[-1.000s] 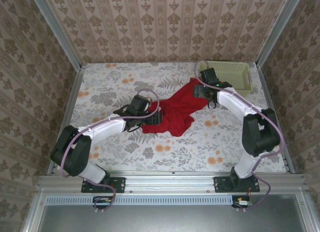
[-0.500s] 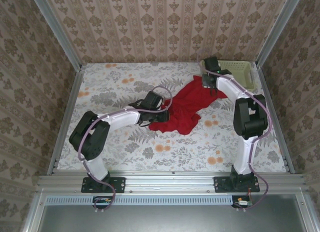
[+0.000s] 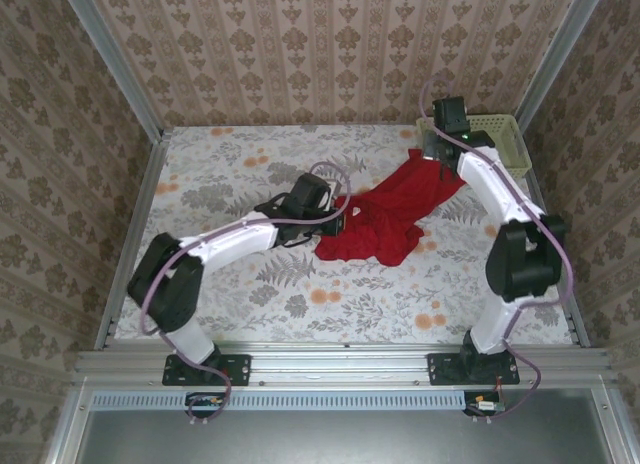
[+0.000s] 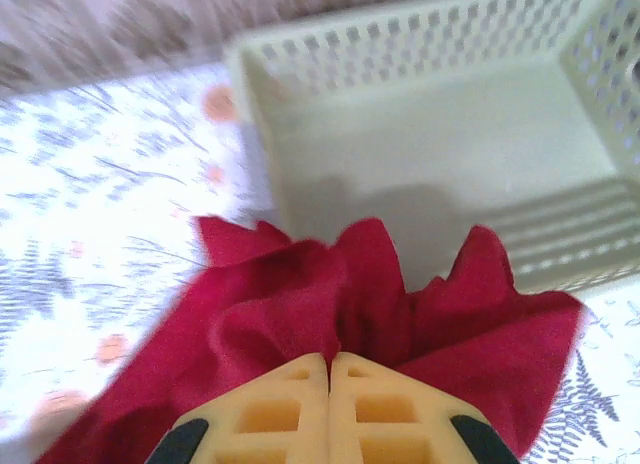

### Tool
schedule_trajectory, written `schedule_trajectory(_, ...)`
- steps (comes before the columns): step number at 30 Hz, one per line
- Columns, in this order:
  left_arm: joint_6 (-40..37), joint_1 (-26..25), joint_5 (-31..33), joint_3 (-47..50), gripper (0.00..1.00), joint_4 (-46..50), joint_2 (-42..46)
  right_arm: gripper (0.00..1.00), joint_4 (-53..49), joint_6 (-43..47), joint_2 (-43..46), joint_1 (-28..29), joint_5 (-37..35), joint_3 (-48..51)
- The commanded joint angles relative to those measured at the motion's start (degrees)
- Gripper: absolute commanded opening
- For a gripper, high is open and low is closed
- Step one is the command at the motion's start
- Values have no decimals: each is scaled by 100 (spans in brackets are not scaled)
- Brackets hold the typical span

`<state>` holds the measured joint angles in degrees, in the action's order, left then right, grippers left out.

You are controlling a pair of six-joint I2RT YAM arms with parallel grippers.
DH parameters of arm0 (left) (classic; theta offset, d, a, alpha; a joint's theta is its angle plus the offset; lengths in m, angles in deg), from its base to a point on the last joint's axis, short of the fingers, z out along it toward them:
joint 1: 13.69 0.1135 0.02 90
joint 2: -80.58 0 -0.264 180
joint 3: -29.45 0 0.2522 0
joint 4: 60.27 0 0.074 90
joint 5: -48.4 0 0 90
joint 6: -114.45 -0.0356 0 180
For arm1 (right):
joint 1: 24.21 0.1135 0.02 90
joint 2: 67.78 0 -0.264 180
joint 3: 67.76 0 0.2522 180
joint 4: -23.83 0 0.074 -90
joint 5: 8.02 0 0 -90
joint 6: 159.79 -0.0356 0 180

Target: Fold the inside-out t-shirt

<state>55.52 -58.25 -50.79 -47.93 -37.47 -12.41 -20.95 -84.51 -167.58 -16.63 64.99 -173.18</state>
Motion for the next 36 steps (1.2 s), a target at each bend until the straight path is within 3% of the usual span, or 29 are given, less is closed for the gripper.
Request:
schedule_trajectory(1, -140, 9, 315, 281, 0, -251, 643, 0, 9, 174, 885, 306, -292, 209)
schedule_trajectory(5, -223, 67, 664, 668, 0, -197, 1392, 0, -160, 314, 1513, 837, -442, 355)
schedule_trajectory(11, -280, 505, 1077, 1425, 0, 183, 3206, 0, -365, 479, 2390, 2002, -723, 439)
schedule_trajectory(16, -404, 1111, 1163, 1675, 0, 842, 4609, 0, -325, 752, 2902, 3312, -1516, 325)
schedule_trajectory(21, -479, 1807, 996, 1790, 0, 1472, 5038, 0, -250, 669, 2988, 4050, -1743, 343)
schedule_trajectory(23, -483, 2171, 841, 1855, 0, 1570, 4974, 0, -218, 437, 2875, 4069, -1436, 457)
schedule_trajectory(27, -479, 2410, 590, 1858, 0, 1646, 4648, 0, -146, 82, 2281, 3883, -1129, 663)
schedule_trajectory(32, -549, 2466, 209, 1666, 0, 1709, 4174, 0, -315, -482, 1344, 2952, -770, 673)
schedule_trajectory(34, -575, 2463, 110, 1595, 0, 1768, 3957, 11, -285, -518, 1016, 2609, -724, 734)
schedule_trajectory(35, -573, 2469, 57, 1577, 0, 1781, 3853, 22, -298, -490, 870, 2508, -770, 724)
schedule_trajectory(36, -552, 2465, 25, 1550, 0, 1807, 3735, 41, -387, -452, 703, 2416, -864, 684)
